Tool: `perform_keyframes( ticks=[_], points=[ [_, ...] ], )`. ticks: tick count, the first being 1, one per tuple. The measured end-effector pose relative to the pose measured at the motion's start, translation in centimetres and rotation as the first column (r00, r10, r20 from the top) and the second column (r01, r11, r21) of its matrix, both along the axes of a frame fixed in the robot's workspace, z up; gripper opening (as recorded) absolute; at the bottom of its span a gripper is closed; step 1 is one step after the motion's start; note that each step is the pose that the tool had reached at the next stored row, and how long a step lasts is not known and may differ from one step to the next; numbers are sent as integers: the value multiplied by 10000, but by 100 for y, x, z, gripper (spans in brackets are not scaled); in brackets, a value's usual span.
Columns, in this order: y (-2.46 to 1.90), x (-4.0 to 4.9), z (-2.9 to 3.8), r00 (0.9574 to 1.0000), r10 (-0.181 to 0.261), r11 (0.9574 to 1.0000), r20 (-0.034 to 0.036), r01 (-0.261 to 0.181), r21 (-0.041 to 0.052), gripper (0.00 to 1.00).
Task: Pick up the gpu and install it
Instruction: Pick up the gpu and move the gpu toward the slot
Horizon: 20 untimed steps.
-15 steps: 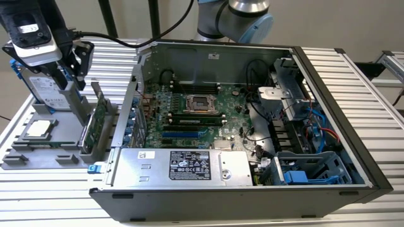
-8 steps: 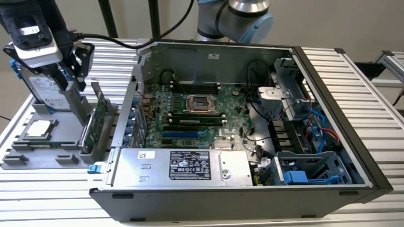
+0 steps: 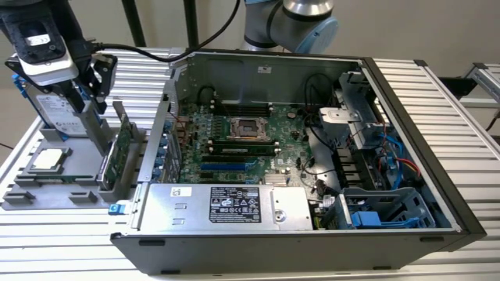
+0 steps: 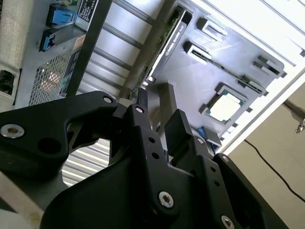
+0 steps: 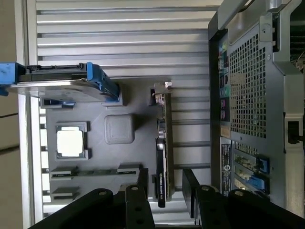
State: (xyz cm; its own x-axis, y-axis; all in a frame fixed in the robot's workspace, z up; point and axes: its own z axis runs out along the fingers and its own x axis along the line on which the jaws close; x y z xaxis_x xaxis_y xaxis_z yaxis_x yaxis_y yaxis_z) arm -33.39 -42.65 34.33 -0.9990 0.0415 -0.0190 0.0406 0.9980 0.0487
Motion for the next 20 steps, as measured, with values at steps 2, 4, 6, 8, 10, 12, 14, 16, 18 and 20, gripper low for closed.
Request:
perform_keyframes(
  ticks=[2, 4, 6, 8, 10, 12, 14, 16, 18, 20],
  points=[
    [0, 0, -4, 10000, 0, 10000, 0, 0, 0, 100],
    [0, 0, -10, 10000, 0, 10000, 0, 0, 0, 100],
    [1, -1, -17, 10000, -3, 10000, 1, 3, 1, 100],
    [1, -1, -22, 10000, -2, 10000, 0, 2, 0, 100],
    [1, -1, -28, 10000, -2, 10000, -1, 2, 0, 100],
    [0, 0, -33, 10000, -1, 10000, 0, 1, 1, 100],
    [0, 0, -36, 10000, 0, 10000, -2, 0, -1, 100],
    [0, 0, -40, 10000, -1, 10000, 0, 1, 0, 100],
    [0, 0, -44, 10000, -1, 10000, -1, 1, 0, 100],
    [0, 0, -51, 10000, -1, 10000, 2, 1, 2, 100]
  ],
)
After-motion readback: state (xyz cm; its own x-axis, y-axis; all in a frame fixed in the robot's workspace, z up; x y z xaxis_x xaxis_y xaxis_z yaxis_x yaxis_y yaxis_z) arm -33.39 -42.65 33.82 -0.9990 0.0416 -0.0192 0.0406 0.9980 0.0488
